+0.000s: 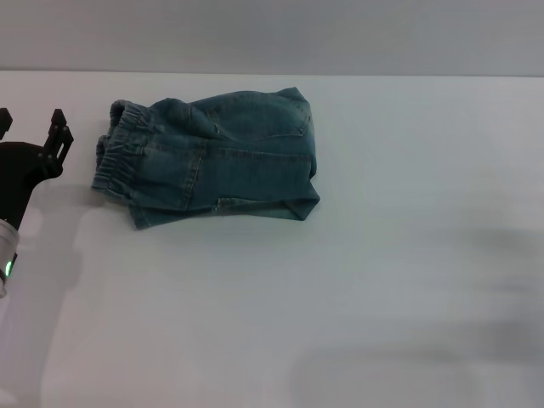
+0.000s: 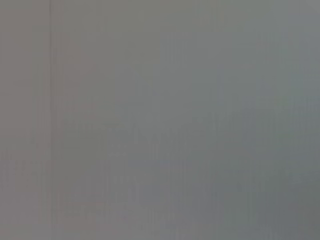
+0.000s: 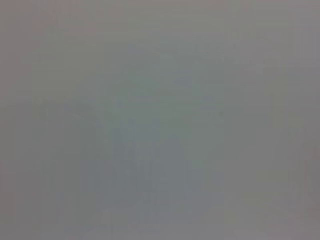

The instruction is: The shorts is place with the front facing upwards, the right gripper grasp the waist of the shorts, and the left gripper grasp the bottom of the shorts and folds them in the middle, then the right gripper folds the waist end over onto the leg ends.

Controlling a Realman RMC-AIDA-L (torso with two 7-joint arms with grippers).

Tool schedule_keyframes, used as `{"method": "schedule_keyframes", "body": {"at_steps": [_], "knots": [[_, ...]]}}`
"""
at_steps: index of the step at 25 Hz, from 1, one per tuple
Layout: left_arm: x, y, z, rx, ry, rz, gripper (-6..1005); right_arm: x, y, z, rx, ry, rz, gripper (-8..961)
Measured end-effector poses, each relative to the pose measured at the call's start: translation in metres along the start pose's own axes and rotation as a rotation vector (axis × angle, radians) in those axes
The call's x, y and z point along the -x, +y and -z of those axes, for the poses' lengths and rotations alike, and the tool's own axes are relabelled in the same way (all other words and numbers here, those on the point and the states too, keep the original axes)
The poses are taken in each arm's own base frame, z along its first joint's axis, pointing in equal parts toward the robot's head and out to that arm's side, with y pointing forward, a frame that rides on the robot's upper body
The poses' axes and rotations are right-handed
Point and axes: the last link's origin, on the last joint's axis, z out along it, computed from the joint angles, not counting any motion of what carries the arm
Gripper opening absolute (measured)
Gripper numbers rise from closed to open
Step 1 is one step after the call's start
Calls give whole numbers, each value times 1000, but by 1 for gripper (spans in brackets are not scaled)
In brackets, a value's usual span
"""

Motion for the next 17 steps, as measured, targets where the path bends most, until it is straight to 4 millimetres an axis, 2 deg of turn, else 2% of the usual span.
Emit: {"method": "schedule_keyframes", "body": {"at_steps": [17], "knots": [[0,-5,6,-17,17,5,734,-1,4,1,19,2,1,693]]}}
